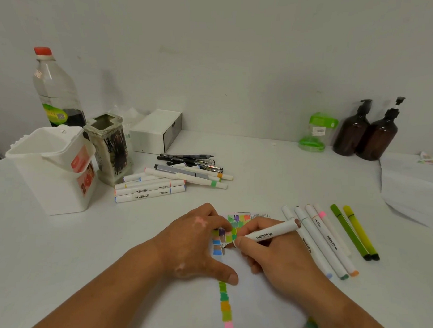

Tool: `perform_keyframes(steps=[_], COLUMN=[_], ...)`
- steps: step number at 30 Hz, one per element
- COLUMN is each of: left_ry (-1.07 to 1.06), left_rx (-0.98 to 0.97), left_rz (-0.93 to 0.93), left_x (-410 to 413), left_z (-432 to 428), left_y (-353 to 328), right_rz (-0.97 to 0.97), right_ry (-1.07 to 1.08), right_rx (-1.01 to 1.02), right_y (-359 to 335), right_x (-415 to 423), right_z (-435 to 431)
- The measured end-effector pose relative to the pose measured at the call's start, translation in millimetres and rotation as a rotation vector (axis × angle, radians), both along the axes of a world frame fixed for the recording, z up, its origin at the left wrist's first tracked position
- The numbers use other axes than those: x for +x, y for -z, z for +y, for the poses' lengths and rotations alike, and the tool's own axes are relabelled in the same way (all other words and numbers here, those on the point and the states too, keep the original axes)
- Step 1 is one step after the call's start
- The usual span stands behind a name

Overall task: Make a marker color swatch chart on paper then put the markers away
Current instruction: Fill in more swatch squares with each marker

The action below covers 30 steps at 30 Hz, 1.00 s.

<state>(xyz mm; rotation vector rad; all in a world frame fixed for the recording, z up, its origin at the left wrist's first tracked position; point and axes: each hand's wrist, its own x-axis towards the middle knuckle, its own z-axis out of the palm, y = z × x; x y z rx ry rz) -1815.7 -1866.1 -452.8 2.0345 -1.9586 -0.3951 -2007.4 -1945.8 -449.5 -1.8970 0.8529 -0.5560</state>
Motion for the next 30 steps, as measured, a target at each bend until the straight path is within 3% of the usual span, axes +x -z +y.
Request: perform_keyframes(steps=[14, 17, 22, 27, 30], left_ry=[-0.027, -0.038, -0.199, -0.274, -0.258], left_rx=[0.053, 0.028, -0.088, -0.250, -0.250], left_rz=[-0.010, 0.030, 0.383, 0.681, 0.888], left_x=[-4.0, -3.9, 1.5, 3.3, 1.2], left_z=[1.8, 3.5, 4.0, 6.2, 3.8], left_y=[-5.5, -7.5, -16.3, -19.0, -16.5], right_rz=[-0.025, -0.197, -0.513, -0.560, -0.594], right_ry=[0.013, 0.070, 0.189, 0.201, 0.177], right_rx=[0.026, 0.126, 0.262, 0.288, 0.354], right_y=[-0.1, -1.3, -10.7, -13.6, -14.8], right_x=[1.3, 0.5, -7.9, -13.1, -13.7], right_z=[0.4, -1.0, -13.0, -20.0, -20.6])
